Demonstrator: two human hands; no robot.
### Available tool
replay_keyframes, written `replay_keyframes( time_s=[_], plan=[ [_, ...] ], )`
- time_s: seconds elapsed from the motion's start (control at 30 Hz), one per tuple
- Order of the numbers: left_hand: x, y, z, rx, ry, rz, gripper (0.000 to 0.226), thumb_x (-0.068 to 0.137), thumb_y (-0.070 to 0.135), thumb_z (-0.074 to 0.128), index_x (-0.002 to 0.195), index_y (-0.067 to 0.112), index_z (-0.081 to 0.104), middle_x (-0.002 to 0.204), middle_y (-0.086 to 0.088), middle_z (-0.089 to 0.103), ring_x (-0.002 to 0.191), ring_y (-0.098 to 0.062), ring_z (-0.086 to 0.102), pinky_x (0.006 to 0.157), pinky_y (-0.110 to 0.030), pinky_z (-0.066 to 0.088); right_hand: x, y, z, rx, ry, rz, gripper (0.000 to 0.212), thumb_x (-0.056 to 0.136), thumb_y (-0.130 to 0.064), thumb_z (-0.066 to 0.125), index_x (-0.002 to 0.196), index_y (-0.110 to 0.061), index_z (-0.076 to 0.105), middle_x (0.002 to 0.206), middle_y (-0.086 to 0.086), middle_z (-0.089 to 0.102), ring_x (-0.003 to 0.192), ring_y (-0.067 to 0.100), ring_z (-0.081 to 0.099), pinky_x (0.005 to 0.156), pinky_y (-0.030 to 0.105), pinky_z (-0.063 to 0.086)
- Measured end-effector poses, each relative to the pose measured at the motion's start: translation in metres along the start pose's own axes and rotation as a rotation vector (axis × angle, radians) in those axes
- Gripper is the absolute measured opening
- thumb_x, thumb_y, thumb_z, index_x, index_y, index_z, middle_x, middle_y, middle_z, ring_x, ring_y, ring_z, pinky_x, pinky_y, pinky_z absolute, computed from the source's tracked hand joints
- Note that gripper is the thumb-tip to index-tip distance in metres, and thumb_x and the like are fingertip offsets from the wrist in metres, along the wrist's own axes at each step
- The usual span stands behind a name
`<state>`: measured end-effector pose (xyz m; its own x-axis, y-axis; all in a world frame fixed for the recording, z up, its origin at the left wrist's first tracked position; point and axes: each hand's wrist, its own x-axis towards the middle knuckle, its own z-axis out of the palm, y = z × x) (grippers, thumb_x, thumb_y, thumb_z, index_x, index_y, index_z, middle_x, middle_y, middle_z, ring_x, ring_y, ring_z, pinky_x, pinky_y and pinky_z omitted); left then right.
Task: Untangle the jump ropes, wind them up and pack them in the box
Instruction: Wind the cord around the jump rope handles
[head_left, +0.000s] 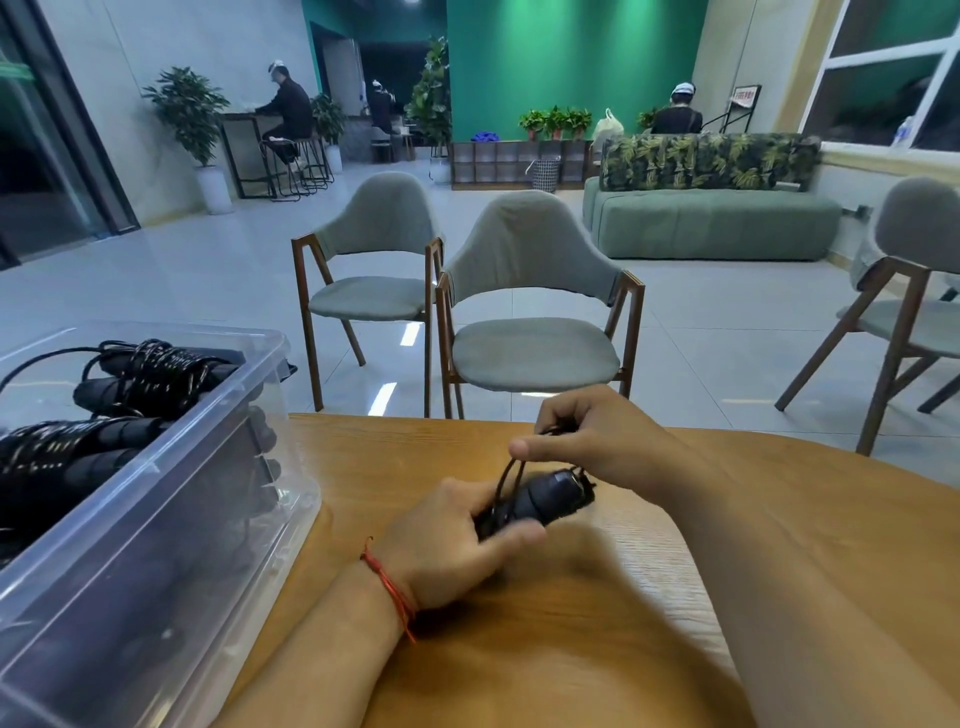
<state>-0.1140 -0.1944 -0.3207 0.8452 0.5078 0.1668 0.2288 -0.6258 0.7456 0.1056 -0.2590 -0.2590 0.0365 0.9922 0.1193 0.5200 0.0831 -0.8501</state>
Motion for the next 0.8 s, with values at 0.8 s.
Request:
replay_keyframes(
  time_s=[0.8],
  plan=[
    [0.018,-0.021,0.002,-0.588,0.638,-0.234,0.045,0.096,0.067,0.056,0.123,0.032,0.053,0.087,-0.004,0.069,0.067,-0.018,0.063,0.063,-0.035,0.053,0.004,0.011,0.011,-0.439,0.089,0.117,0.034,0.106,-0.057,0.052,0.090,-0.036,0.073,0.068,-0.020,0.062,0.065,0.004,0.055,0.065,0.026,0.043]
  ],
)
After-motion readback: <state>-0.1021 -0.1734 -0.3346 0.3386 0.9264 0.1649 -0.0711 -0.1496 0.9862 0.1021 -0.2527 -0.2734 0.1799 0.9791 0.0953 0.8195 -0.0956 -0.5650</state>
